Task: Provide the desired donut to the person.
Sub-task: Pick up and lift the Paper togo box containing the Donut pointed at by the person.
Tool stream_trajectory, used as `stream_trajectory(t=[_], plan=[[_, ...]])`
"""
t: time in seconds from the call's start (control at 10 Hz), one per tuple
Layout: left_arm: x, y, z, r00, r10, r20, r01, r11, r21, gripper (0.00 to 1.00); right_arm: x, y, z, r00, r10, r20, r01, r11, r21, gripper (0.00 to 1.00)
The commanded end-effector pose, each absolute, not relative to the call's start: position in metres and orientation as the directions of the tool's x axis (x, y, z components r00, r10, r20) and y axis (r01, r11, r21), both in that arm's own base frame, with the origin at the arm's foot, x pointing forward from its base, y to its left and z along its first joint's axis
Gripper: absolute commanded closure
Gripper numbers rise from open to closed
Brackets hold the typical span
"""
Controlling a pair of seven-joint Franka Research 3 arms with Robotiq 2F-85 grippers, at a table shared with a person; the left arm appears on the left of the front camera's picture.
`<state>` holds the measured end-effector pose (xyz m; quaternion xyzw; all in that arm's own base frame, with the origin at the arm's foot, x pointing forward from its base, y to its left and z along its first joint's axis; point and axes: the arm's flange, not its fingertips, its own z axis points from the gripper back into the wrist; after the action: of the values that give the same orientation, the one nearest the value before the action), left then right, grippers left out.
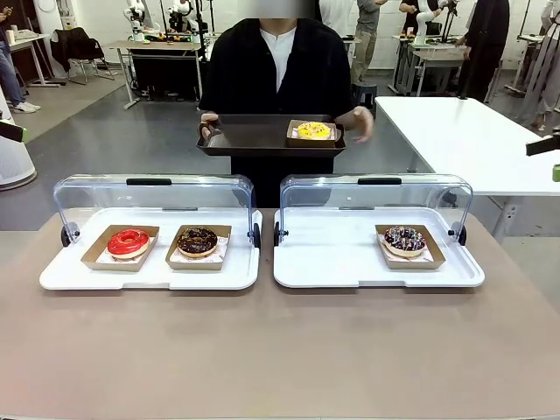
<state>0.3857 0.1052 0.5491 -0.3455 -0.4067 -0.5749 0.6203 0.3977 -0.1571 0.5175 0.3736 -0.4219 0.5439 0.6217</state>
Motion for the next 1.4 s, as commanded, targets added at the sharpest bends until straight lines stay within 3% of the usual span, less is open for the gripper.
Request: stream_trajectory(t=[0.0,1.3], plan=[[0.3852,0.1038,0.5512,0.003,-0.419,0.908,0.994,0.097,0.042,0.0,0.3992,-0.1612,0.5127,0.064,0.358,0.931,-0.99,0.142,0.014,0.0],[0.3852,0.1038,0.5512,0.003,-0.419,0.908,0.994,0.097,0.042,0.0,0.3992,-0.1612,0.5127,0.064,0.358,0.931,-0.99,0.142,0.014,0.0]])
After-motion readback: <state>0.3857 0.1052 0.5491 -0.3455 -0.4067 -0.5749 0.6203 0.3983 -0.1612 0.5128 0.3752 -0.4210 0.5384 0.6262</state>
